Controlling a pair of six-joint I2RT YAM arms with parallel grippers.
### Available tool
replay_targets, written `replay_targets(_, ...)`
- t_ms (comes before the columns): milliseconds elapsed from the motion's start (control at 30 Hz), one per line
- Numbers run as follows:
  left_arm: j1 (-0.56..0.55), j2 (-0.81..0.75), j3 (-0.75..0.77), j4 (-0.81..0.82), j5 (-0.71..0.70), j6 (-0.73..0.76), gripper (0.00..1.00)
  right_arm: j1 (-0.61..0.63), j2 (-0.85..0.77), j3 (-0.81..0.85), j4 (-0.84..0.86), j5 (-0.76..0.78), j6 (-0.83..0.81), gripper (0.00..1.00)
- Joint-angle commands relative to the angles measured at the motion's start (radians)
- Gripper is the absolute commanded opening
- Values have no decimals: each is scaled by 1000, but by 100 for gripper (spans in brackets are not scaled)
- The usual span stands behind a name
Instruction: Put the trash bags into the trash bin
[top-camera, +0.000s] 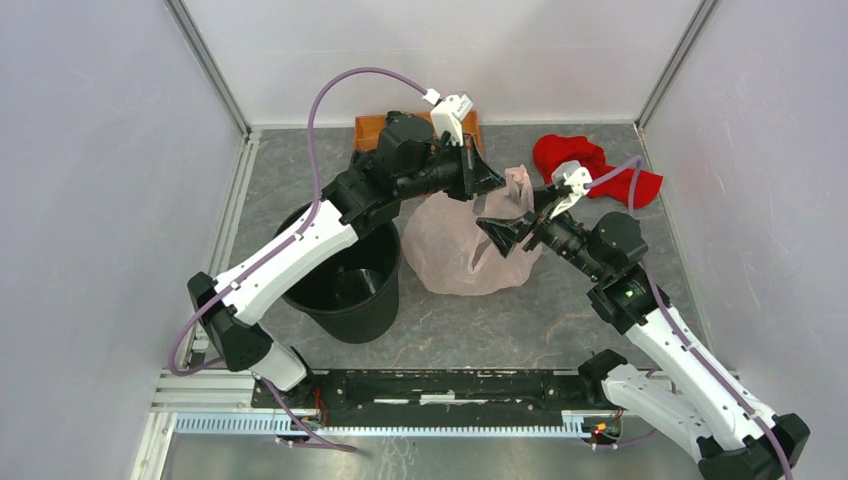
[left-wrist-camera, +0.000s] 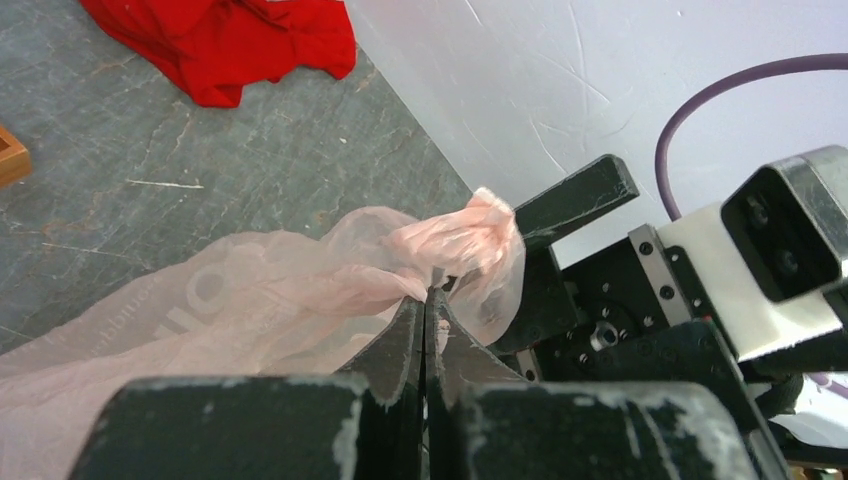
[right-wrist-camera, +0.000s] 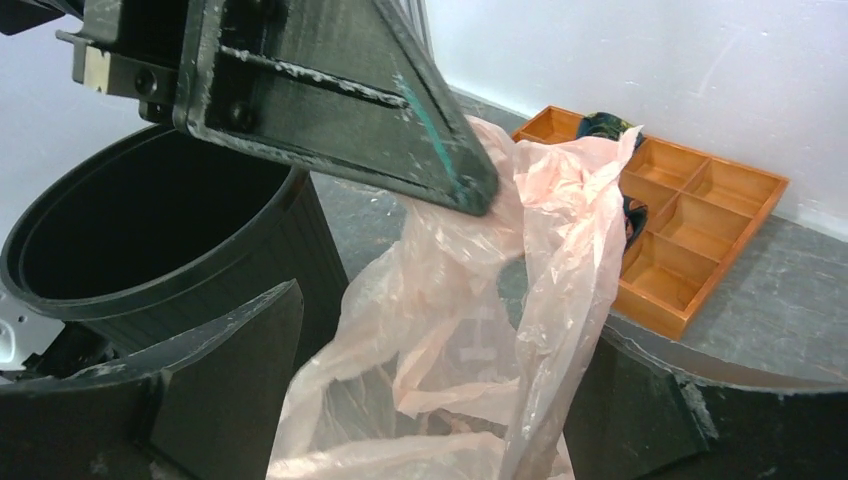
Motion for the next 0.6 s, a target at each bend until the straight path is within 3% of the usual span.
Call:
replay_targets(0,-17,29,73,-12,24,-55,2,97,34,28,30,215,-9,93)
replay_targets(67,-23,37,89,-24,27,-49,2,168,51,35,15,359,-18,89)
replay_targets(233,-27,20,85,-40,30,-17,4,247,85,16,51,558,-28,56)
replay_targets(267,-27,-3,107,-116,4,51,32,248,58,-16,55,639,-92,17)
replay_targets(300,-27,-23,121,-167,-51,81,46,248,37,-28,38,694,-109,5)
replay_targets(367,-26,-72,125,-262,-151,130,75,248,-3,-53,15,751,-145,1)
replay_targets(433,-27,-134,94,-346,-316,165,93,247,-44,-71,-24,794,-178,1)
replay_targets(467,-27,-166,80,-390,-380,176,98,248,-67,-76,-50,818,-186,1)
replay_targets(567,-25,-240,75,-558,-472,178,100,248,-136,-98,-82,872,-206,1)
